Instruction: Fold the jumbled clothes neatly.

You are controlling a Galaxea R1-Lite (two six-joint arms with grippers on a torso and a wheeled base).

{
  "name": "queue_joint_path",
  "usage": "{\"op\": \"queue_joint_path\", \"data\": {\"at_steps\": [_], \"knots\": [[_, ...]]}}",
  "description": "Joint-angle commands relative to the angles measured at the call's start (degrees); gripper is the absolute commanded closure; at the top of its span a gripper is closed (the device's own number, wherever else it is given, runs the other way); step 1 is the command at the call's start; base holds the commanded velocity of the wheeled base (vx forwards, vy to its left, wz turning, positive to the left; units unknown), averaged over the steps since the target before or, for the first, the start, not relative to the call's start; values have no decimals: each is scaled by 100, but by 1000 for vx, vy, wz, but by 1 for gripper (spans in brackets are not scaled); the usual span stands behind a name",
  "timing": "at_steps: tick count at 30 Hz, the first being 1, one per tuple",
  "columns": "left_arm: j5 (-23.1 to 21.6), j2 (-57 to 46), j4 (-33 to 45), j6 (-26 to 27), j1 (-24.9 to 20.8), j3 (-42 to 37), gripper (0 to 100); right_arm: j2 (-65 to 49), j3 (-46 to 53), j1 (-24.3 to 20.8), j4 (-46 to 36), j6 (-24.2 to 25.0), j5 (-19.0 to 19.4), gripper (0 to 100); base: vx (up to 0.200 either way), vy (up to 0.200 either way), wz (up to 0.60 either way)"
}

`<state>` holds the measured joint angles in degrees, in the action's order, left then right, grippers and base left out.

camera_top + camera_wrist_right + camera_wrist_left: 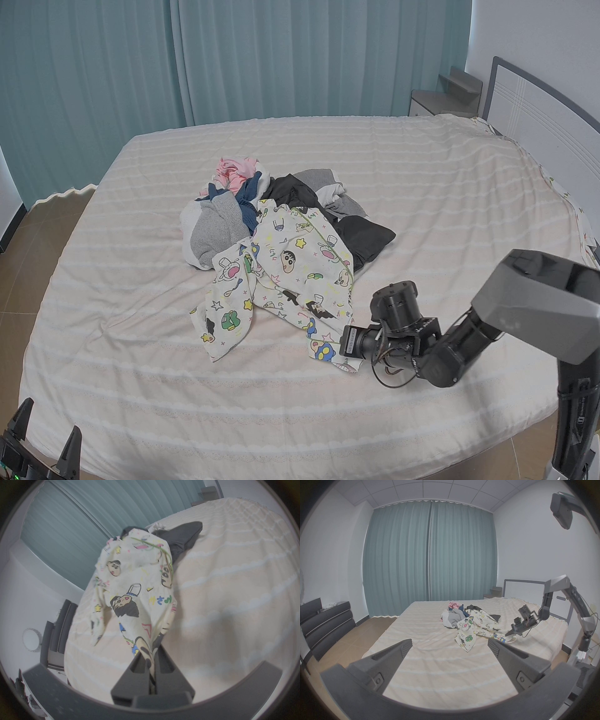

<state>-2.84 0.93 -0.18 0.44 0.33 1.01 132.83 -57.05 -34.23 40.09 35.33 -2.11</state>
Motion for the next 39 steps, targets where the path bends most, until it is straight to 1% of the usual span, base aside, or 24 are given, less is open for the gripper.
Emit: {"op": "queue_joint_path", "data": {"at_steps": [1,2,3,5,6,9,11,12,13,17,18,19,20,21,23,26,27,28,31,32,33,35,37,39], "knots": [[-147,92,-412,62,2,813,0,-2103,1847,-409,939,150,237,100,0,0,0],[-129,391,-465,-44,2,1226,0,-2297,1987,-462,983,150,237,100,0,0,0],[-147,690,-465,-70,2,1437,0,-2455,2067,-497,1000,150,237,100,0,0,0],[-252,1261,-527,-44,-24,1621,0,-2859,2146,-593,991,150,264,100,0,0,0],[-375,1437,-535,-26,-86,1665,0,-3044,2172,-646,974,150,272,100,0,0,0],[-1193,2052,-483,193,-420,1701,0,-3624,2190,-778,939,141,308,100,0,0,0],[-1474,2544,-448,501,-499,1604,0,-3896,2181,-813,921,115,378,100,0,0,0],[-1474,2544,-448,501,-499,1604,0,-3896,2181,-813,921,115,378,100,0,0,0],[-1518,3256,-395,1213,-622,1463,0,-4204,2110,-848,789,106,483,100,0,0,0],[-1518,4653,-430,2356,-868,1446,0,-4661,1891,-884,376,79,791,100,0,0,0],[-1518,4812,-439,2426,-912,1454,0,-4696,1864,-884,324,79,826,100,0,0,0],[-1518,5365,-483,2584,-1105,1454,0,-4793,1750,-884,157,79,914,100,0,0,0],[-1518,5673,-527,2610,-1237,1472,0,-4828,1680,-884,77,79,949,100,0,0,0],[-1518,5726,-535,2610,-1263,1472,0,-4828,1662,-884,69,79,958,100,0,0,0],[-1527,6728,-905,2646,-1738,1419,0,-4837,1381,-901,-116,62,1037,100,0,0,0],[-1518,7818,-1537,2637,-2213,1393,0,-4793,1117,-901,-265,18,1160,100,0,0,0],[-1518,7879,-1573,2637,-2230,1393,0,-4793,1117,-901,-274,18,1169,100,0,0,0],[-1509,8547,-2153,2637,-2344,1375,0,-4775,1029,-901,-309,9,1248,100,0,0,0],[-1509,9628,-3383,2637,-2371,1358,0,-4757,889,-980,-309,9,1318,100,0,0,0],[-1509,9628,-3383,2637,-2371,1358,0,-4757,889,-980,-309,9,1318,100,0,0,0],[-1500,10252,-4271,2602,-2388,1270,0,-4696,845,-1015,-318,9,1318,100,0,0,0],[-1500,10806,-5097,2593,-2450,1129,0,-4661,827,-1059,-309,0,1318,100,0,0,0],[-1483,11263,-5659,2593,-2467,1050,0,-4652,801,-1086,-309,9,1318,100,0,0,0],[-1465,11878,-6486,2584,-2503,1015,0,-4643,704,-1112,-309,0,1327,100,0,0,0]]}}
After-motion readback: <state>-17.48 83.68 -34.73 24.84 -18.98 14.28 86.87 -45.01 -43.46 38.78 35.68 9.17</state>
